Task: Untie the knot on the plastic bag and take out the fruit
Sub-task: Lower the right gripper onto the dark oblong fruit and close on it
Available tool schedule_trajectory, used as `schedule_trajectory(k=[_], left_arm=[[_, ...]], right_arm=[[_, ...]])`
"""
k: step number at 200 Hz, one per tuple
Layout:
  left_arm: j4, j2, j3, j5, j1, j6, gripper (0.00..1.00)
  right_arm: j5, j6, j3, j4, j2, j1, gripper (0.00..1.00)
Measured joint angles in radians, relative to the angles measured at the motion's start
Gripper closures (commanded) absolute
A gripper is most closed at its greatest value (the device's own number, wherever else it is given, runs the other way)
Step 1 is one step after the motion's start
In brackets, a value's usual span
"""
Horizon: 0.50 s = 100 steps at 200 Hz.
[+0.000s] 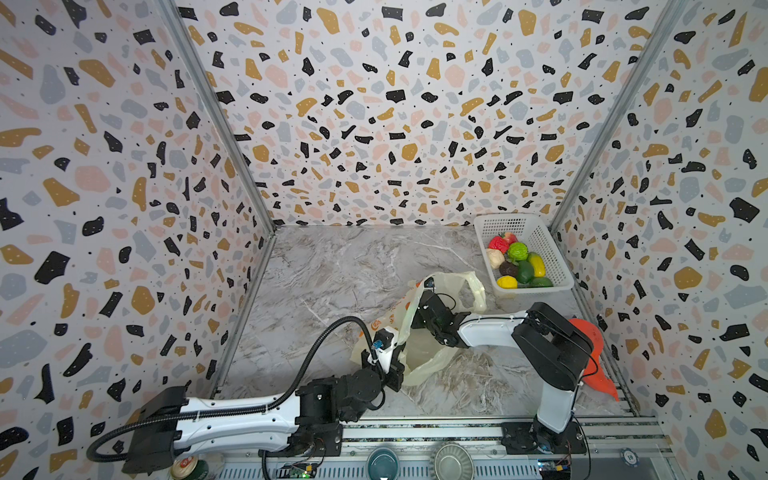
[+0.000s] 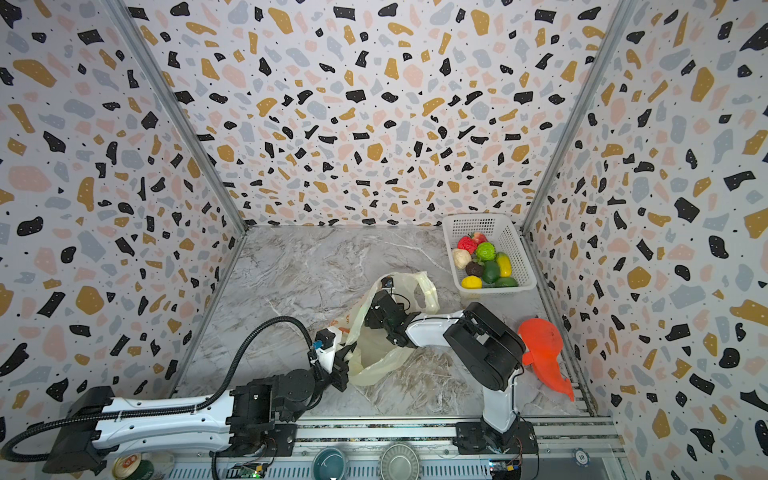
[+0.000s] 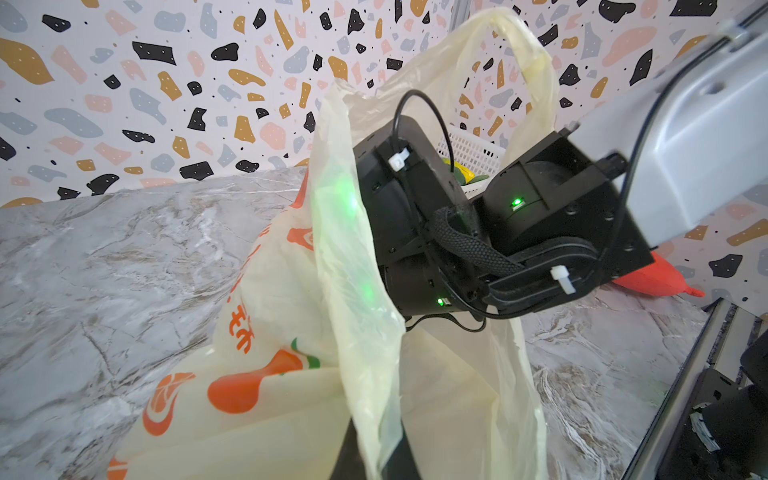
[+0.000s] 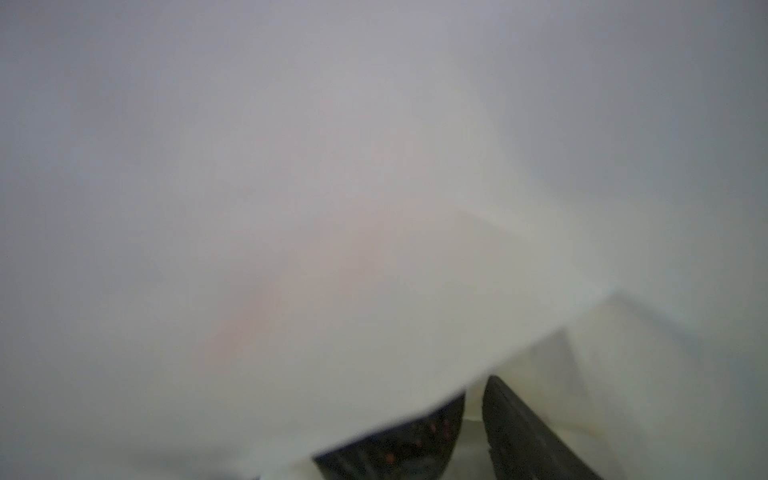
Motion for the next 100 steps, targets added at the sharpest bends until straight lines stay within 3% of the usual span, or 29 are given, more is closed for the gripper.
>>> schedule_trajectory(k=[23, 59, 100], left_arm=[[-0.002, -0.01, 0.0, -0.001, 0.0, 0.0, 1.0], [-0.003, -0.017, 0.0, -0.007, 0.0, 0.0, 1.0], [0.0, 0.0, -0.002, -0.027, -0.001, 0.0, 1.0]], right_arm=[[0.012, -0.011, 0.001, 0.006, 0.009, 0.0, 0.41], [0.008, -0.029, -0.026, 0.01, -0.021, 0.0, 0.45], [-0.089, -0.048, -0.063, -0.019, -0.112, 0.0, 0.46]])
